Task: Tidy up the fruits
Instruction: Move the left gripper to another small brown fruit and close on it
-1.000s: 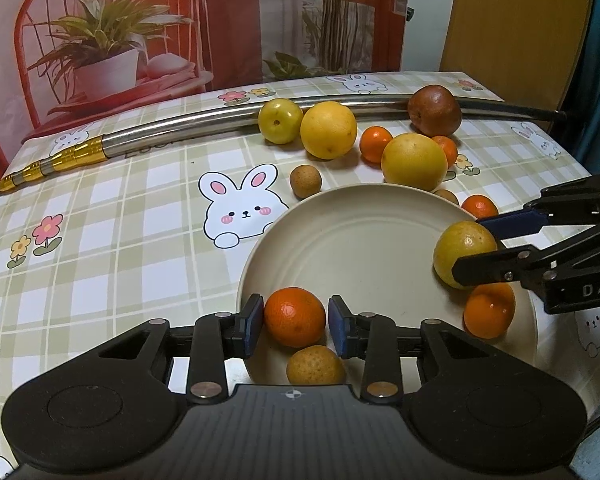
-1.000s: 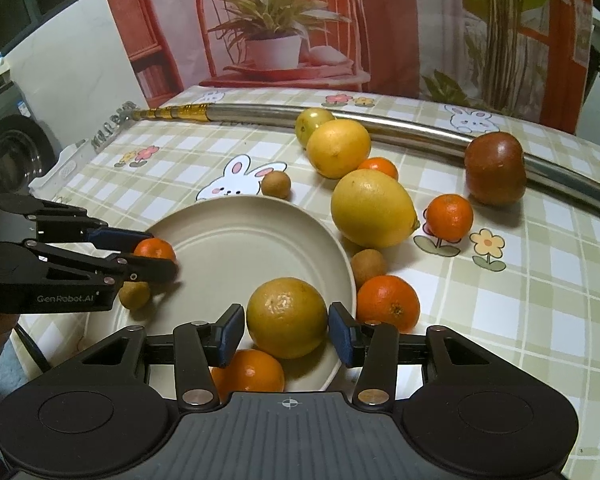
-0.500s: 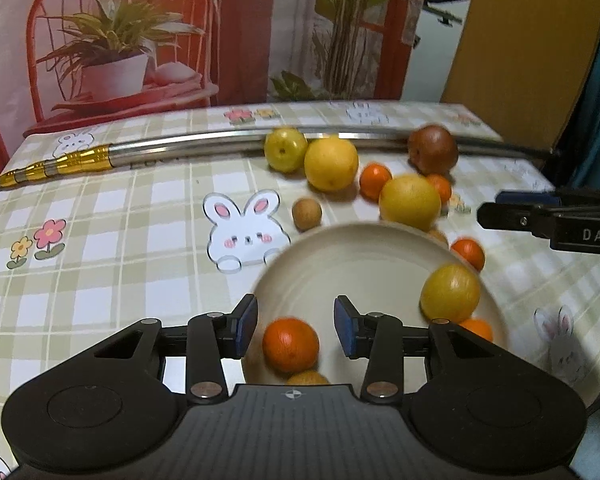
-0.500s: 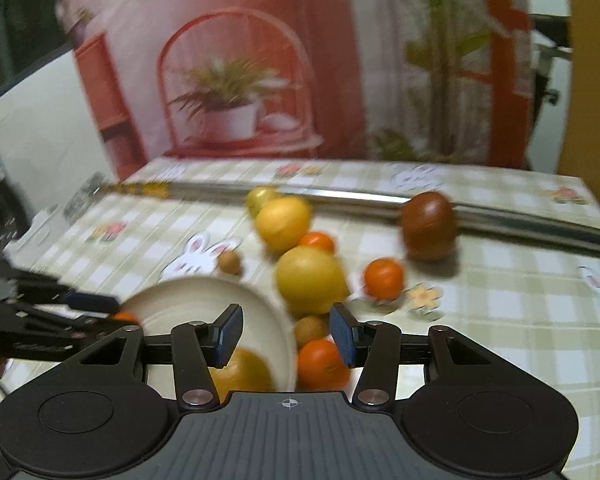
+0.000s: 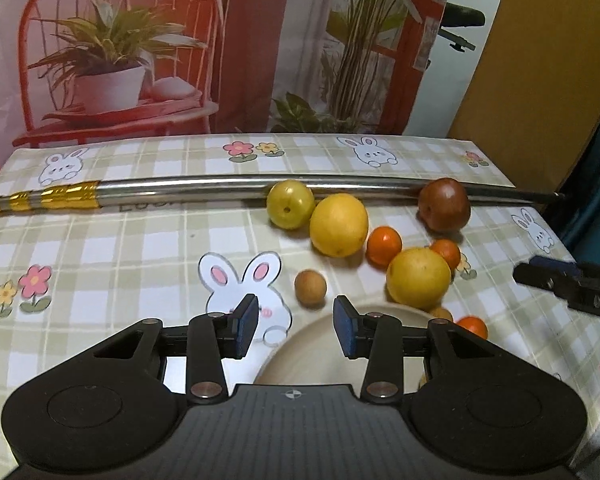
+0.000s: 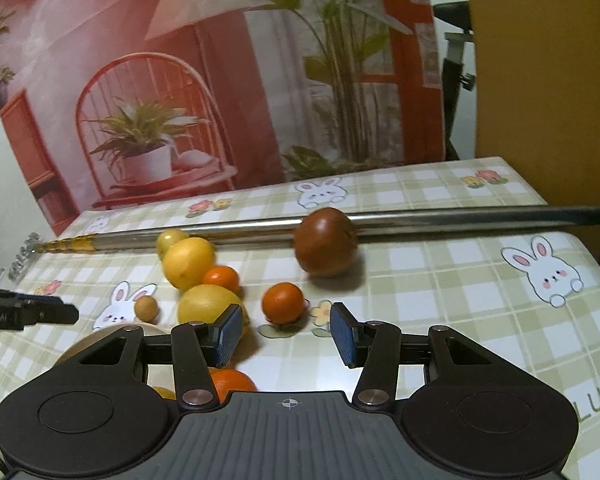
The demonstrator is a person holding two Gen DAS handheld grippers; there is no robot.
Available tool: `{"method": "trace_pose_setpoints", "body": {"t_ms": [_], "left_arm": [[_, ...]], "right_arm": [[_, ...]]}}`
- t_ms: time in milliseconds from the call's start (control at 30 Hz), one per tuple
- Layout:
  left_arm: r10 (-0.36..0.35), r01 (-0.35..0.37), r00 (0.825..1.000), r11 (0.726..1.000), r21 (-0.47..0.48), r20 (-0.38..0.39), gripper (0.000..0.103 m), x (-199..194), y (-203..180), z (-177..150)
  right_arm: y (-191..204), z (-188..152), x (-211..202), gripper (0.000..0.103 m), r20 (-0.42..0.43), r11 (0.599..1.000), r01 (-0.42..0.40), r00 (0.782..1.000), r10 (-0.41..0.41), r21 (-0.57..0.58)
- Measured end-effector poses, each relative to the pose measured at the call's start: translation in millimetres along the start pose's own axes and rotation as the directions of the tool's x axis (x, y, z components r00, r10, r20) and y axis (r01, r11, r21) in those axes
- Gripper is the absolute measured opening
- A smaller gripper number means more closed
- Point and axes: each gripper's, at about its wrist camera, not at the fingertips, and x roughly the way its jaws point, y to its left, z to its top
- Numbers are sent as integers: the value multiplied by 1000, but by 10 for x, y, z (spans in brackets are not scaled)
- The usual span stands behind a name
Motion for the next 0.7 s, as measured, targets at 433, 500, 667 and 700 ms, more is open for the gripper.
{"method": "trace_pose_setpoints", "body": {"t_ms": [433, 500, 667, 700], "left_arm": [[-41, 28, 995, 990, -137, -87, 43, 578, 66, 218], [-35, 22, 995, 990, -136, -95, 43, 650, 79, 215], [-56, 36, 992, 985, -167, -115, 43, 781, 114, 211], [-64, 42, 991, 984, -173, -119, 43, 797, 121, 208]], "right_arm": [[-50, -51, 43, 45, -10, 999, 10, 1000, -10, 33], [-59, -58, 49, 45, -11, 999, 8, 1000, -8, 37], [-91, -74, 69, 45, -17, 999, 7, 1000, -6, 52], [-98, -81, 75, 45, -20, 998, 6, 1000, -5, 55]]}}
